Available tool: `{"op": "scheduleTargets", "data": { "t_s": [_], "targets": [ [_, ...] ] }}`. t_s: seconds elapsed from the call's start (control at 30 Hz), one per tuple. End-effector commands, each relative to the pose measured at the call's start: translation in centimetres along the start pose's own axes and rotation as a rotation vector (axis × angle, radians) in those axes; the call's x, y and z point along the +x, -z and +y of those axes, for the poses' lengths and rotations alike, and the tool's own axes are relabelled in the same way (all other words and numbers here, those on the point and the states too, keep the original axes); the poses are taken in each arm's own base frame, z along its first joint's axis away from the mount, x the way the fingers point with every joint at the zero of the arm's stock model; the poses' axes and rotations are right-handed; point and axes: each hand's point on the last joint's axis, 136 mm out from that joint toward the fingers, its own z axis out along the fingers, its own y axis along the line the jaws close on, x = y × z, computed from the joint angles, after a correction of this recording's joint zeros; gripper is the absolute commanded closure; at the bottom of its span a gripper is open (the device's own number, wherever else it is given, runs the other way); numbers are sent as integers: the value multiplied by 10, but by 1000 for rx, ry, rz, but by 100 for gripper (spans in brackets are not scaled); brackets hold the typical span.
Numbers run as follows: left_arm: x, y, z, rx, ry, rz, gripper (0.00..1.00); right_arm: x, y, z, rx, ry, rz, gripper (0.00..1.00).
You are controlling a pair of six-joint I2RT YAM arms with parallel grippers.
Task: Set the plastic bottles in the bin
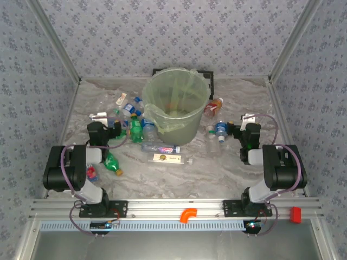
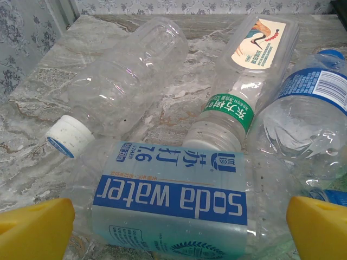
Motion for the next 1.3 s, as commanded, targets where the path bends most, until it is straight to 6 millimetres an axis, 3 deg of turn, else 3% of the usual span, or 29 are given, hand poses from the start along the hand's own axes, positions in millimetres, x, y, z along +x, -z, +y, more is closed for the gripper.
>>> {"op": "scheduleTargets", "data": {
  "t_s": [0.0,1.13,1.27],
  "targets": [
    [-3,0,-6,32,-2,-6,0,-3,-2,1,-5,12,2,1],
    [-2,0,-7,37,-1,-7,0,-3,-2,1,-5,12,1,1],
    [-13,3,0,-1,13,17,0,-3,-1,0,6,16,-2,1]
  ]
}}
